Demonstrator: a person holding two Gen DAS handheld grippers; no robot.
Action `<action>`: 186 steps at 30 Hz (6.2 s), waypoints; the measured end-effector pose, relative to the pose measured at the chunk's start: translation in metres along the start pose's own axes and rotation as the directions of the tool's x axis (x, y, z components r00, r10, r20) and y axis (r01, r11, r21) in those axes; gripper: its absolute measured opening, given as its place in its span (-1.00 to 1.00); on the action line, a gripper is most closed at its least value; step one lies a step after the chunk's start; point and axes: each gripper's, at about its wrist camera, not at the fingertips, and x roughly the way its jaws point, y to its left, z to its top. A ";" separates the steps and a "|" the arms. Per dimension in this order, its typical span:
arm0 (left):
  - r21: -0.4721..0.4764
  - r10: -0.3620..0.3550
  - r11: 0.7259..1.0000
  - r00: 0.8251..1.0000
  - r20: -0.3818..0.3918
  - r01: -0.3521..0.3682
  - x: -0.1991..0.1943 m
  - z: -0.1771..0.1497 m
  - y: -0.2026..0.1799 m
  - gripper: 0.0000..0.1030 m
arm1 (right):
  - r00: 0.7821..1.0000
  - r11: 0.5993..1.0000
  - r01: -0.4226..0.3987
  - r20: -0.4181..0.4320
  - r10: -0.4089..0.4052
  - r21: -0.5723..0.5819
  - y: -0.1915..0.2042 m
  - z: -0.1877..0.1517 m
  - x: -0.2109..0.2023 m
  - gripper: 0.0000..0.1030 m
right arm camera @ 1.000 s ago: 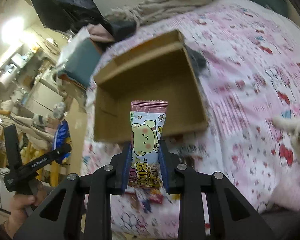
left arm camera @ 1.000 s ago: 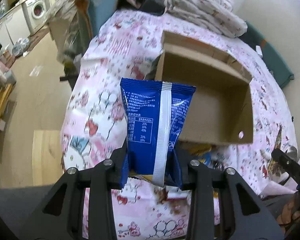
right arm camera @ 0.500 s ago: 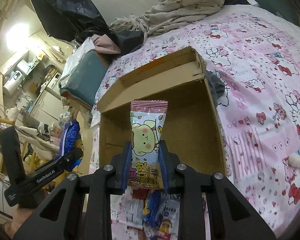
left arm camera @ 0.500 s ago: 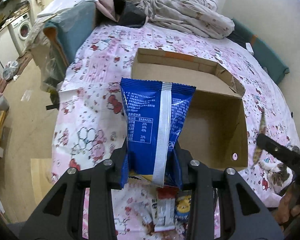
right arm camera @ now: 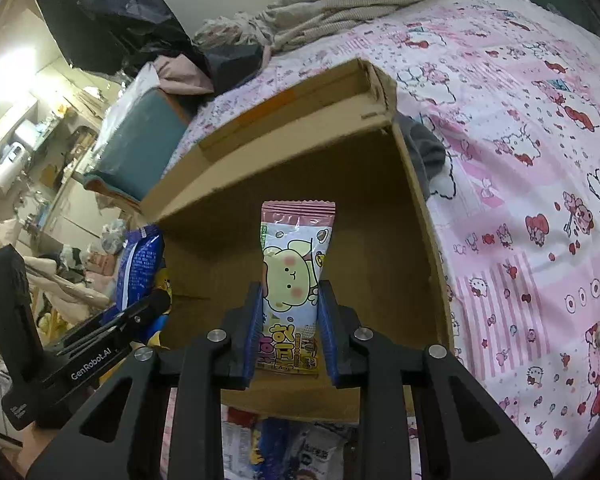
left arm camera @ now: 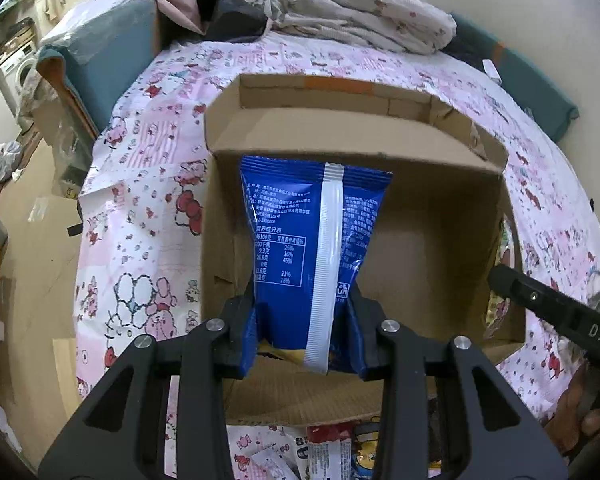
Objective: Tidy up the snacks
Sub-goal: 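Lift both held snacks and carry them over the cardboard box, then open both tools to drop the blue bag and pink bar into the box, then withdraw both tools from the box back toward the snack pile, then grasp the red-and-white wafer bar with left tool while right tool grasps brown meat pack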
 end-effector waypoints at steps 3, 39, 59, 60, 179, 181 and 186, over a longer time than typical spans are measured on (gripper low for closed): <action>0.005 0.009 1.000 1.000 0.006 -0.009 0.006 -0.003 -0.001 -0.37 | 0.999 1.000 0.019 -0.027 -0.020 -0.010 -0.001 -0.004 0.008 -0.47; -0.008 0.029 1.000 0.996 0.086 -0.029 -0.008 -0.008 0.000 0.70 | 0.991 0.991 0.101 0.093 -0.094 -0.083 0.017 -0.005 -0.013 0.78; -0.033 0.002 0.999 0.990 0.139 0.002 -0.040 -0.019 0.009 0.70 | 0.978 0.986 0.153 0.150 -0.142 -0.064 0.017 -0.021 -0.055 0.78; -0.032 -0.005 0.999 0.989 0.151 0.010 -0.045 -0.022 0.010 0.70 | 0.978 0.986 0.153 0.151 -0.141 -0.068 0.017 -0.023 -0.057 0.78; -0.109 -0.149 0.987 0.941 -0.303 0.121 -0.025 -0.153 0.020 -0.46 | 0.930 0.952 0.255 -0.312 -0.194 0.169 -0.049 -0.125 0.001 0.42; -0.123 -0.147 0.986 0.945 -0.292 0.116 -0.026 -0.151 0.026 -0.46 | 0.908 0.954 0.279 -0.353 -0.226 0.106 -0.043 -0.127 0.017 0.42; -0.148 -0.156 0.982 0.945 -0.287 0.117 -0.029 -0.148 0.034 -0.46 | 0.855 0.937 0.345 -0.391 -0.340 -0.059 -0.030 -0.137 0.044 0.42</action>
